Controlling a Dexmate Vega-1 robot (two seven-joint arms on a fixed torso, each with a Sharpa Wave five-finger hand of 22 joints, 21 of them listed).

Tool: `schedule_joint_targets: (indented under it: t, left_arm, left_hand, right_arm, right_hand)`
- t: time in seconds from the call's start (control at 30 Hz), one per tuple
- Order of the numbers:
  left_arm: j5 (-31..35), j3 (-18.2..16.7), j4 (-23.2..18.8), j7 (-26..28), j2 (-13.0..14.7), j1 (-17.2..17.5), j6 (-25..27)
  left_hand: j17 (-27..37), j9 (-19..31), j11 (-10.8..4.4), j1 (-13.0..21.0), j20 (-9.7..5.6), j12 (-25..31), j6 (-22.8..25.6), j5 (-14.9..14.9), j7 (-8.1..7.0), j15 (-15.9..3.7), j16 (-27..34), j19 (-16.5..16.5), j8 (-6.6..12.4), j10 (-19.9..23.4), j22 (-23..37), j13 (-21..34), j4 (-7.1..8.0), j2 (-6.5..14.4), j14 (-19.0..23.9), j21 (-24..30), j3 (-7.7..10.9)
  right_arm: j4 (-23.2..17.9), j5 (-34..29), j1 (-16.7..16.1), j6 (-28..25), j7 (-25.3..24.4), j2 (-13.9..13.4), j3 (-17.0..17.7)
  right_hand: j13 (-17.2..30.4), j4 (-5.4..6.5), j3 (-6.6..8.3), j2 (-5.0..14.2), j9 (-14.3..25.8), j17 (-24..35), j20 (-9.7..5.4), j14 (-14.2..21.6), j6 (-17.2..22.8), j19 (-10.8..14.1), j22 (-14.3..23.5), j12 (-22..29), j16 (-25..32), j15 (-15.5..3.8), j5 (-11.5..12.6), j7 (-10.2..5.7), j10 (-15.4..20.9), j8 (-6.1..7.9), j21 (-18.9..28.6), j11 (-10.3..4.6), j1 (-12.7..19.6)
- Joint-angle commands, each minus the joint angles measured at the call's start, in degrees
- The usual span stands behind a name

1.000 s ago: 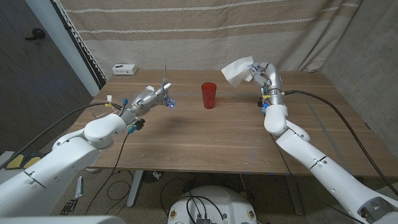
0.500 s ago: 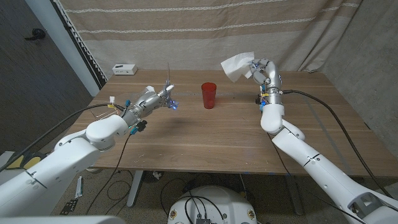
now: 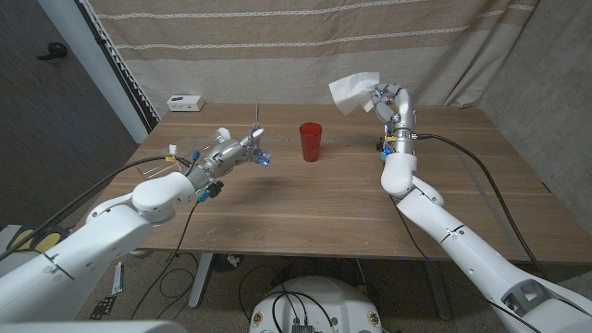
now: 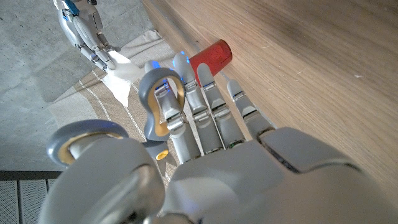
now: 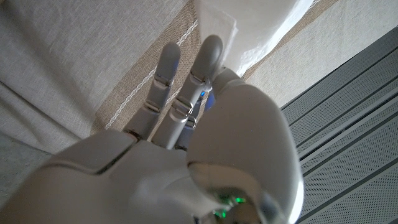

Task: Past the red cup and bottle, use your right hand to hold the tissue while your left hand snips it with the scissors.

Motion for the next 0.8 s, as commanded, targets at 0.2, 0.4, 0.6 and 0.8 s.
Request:
schedule_joint_targets:
  t: [0.2,0.4,0.6,0.8]
  left_arm:
    - [-1.33,5.77,3.74,-4.04,-2.37,-6.25,-1.17]
    - [-0.56,7.71,4.22,-4.68,-2.82,-8.77,-0.98]
    - [0.22,10.02,4.33,-5.81,-3.41,-12.11,0.13]
    - [1.18,11.63,3.51,-6.5,-3.37,-14.71,1.47]
  left_hand:
    - [-0.01,0.2,-3.06,0.7,-0.15,0.43,-1.11,0.25,1.61,-6.32,-0.09,-0.14,0.13,2.83,0.36,0.09,0.26,0.09,0.02,0.39,-0.03]
    - [-0.02,0.17,-3.16,0.78,-0.12,0.58,-1.13,0.26,1.76,-6.37,-0.09,-0.26,0.11,2.65,0.51,0.3,0.26,0.1,-0.02,0.46,-0.02]
    - [-0.03,0.21,-3.08,0.87,-0.01,0.56,-1.16,0.27,1.58,-6.35,-0.08,-0.32,0.12,2.72,0.6,0.11,0.25,0.1,-0.02,0.5,0.0]
    - [-0.04,0.22,-3.0,0.92,-0.03,0.56,-1.44,0.27,1.61,-6.17,-0.18,-0.41,0.03,2.6,0.65,0.05,0.27,0.11,-0.34,0.53,0.0]
  right_arm:
    - [5.98,-3.08,3.3,3.73,-5.56,3.22,-1.34]
    - [8.18,-4.32,4.08,4.77,-7.77,3.78,-1.79]
    - [10.37,-5.15,4.89,5.82,-9.3,3.84,-2.22]
    - [11.37,-6.12,5.44,6.47,-9.95,3.12,-2.56]
  right_hand:
    - [0.23,-0.58,0.38,-0.13,-0.24,0.43,-6.5,0.85,1.13,0.89,-0.7,0.3,-0.3,-0.01,0.74,0.1,2.86,0.02,0.33,-2.08,-0.58]
    - [0.22,-0.76,0.48,-0.29,-0.42,0.46,-6.48,1.03,1.3,0.99,-1.14,0.25,-0.43,-0.01,0.9,0.06,2.97,-0.01,0.42,-2.19,-0.81]
    - [0.09,-1.0,0.72,-0.44,-0.74,0.54,-6.41,1.29,1.51,1.08,-1.97,0.14,-0.68,0.0,1.14,0.03,3.36,-0.08,0.48,-2.12,-1.26]
    - [0.12,-1.25,0.95,-0.58,-1.02,0.71,-6.46,1.57,1.65,1.13,-2.64,0.05,-0.84,0.0,1.31,-0.04,3.5,-0.15,0.62,-2.15,-1.6]
